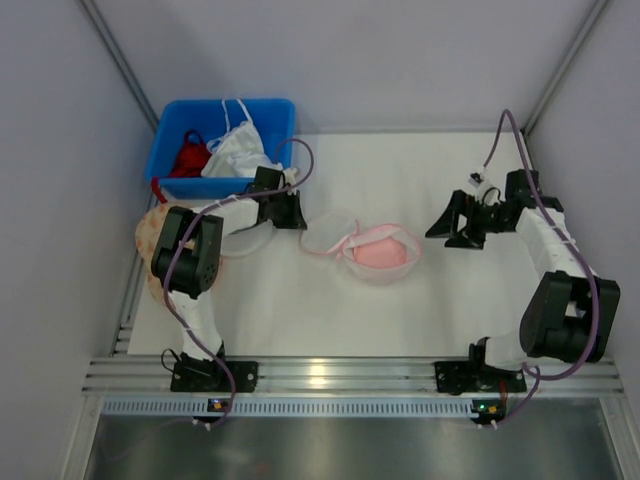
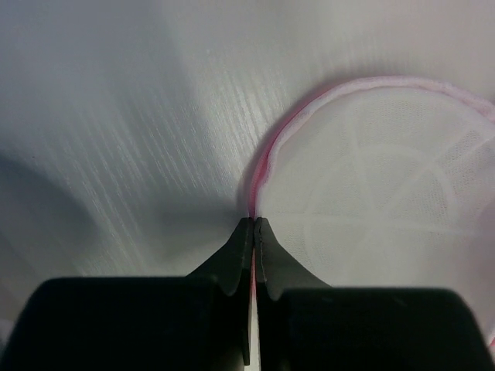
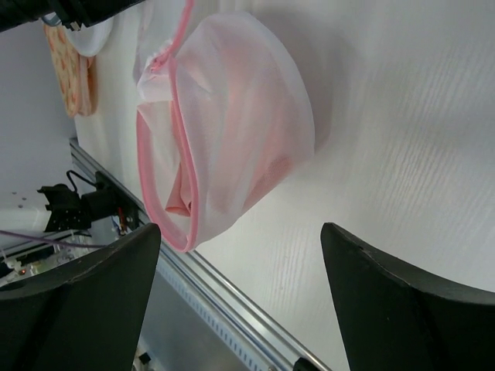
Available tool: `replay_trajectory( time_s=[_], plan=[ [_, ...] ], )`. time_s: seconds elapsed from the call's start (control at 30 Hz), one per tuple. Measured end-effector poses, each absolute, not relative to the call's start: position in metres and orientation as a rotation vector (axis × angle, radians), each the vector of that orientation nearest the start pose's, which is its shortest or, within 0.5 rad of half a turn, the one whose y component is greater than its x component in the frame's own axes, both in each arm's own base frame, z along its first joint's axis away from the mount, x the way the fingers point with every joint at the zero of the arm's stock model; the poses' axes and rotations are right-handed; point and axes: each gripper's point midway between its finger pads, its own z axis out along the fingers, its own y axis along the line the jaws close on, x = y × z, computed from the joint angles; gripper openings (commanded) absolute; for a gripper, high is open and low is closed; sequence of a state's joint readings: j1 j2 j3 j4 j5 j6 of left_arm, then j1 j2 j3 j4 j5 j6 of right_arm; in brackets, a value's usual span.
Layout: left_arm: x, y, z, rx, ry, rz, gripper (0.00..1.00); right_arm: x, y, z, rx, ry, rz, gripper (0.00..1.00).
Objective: Place the bra in the laundry bag and zip it closed
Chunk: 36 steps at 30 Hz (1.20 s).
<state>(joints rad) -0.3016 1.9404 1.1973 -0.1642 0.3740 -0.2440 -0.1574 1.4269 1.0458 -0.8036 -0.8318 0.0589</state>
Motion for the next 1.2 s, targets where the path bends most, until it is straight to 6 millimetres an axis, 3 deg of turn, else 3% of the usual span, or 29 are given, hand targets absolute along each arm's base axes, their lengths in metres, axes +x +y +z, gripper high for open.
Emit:
replay_trajectory(
  time_s=[0.17, 0.27, 0.33, 0.43, 0.53, 0.6, 0.8, 0.9, 1.0, 1.03, 1.13, 1.2],
  plan=[
    [0.408, -0.204, 0.033, 0.255, 2.499, -0.689, 0.0, 0.284, 0.08, 0.149, 0.071, 2.516, 1.07, 0.84],
    [0.413, -0.2, 0.049, 0.298, 2.462, -0.634, 0.0, 0.284, 0.076, 0.149, 0.081, 2.515, 1.066, 0.81],
    [0.424, -0.197, 0.073, 0.347, 2.397, -0.559, 0.0, 0.284, 0.075, 0.149, 0.088, 2.517, 1.066, 0.8],
    [0.443, -0.2, 0.124, 0.453, 2.237, -0.415, 0.0, 0.284, 0.074, 0.149, 0.095, 2.517, 1.064, 0.8],
    [0.444, -0.216, 0.172, 0.593, 2.077, -0.269, 0.0, 0.284, 0.071, 0.15, 0.09, 2.511, 1.052, 0.79],
    [0.437, -0.238, 0.197, 0.701, 1.971, -0.174, 0.0, 0.283, 0.069, 0.151, 0.082, 2.505, 1.038, 0.79],
    [0.391, -0.312, 0.221, 1.027, 1.685, 0.058, 0.0, 0.279, 0.061, 0.154, 0.076, 2.502, 0.996, 0.79],
    [0.355, -0.335, 0.213, 1.173, 1.527, 0.161, 0.0, 0.277, 0.055, 0.156, 0.073, 2.496, 0.968, 0.78],
    [0.316, -0.343, 0.198, 1.296, 1.409, 0.226, 0.0, 0.275, 0.05, 0.157, 0.067, 2.49, 0.939, 0.78],
    [0.304, -0.345, 0.194, 1.327, 1.377, 0.236, 0.06, 0.275, 0.048, 0.157, 0.067, 2.491, 0.932, 0.78],
    [0.261, -0.353, 0.186, 1.42, 1.28, 0.235, 0.59, 0.273, 0.045, 0.156, 0.066, 2.494, 0.919, 0.78],
    [0.236, -0.359, 0.186, 1.455, 1.227, 0.195, 0.64, 0.273, 0.044, 0.156, 0.066, 2.493, 0.914, 0.78]
  ],
)
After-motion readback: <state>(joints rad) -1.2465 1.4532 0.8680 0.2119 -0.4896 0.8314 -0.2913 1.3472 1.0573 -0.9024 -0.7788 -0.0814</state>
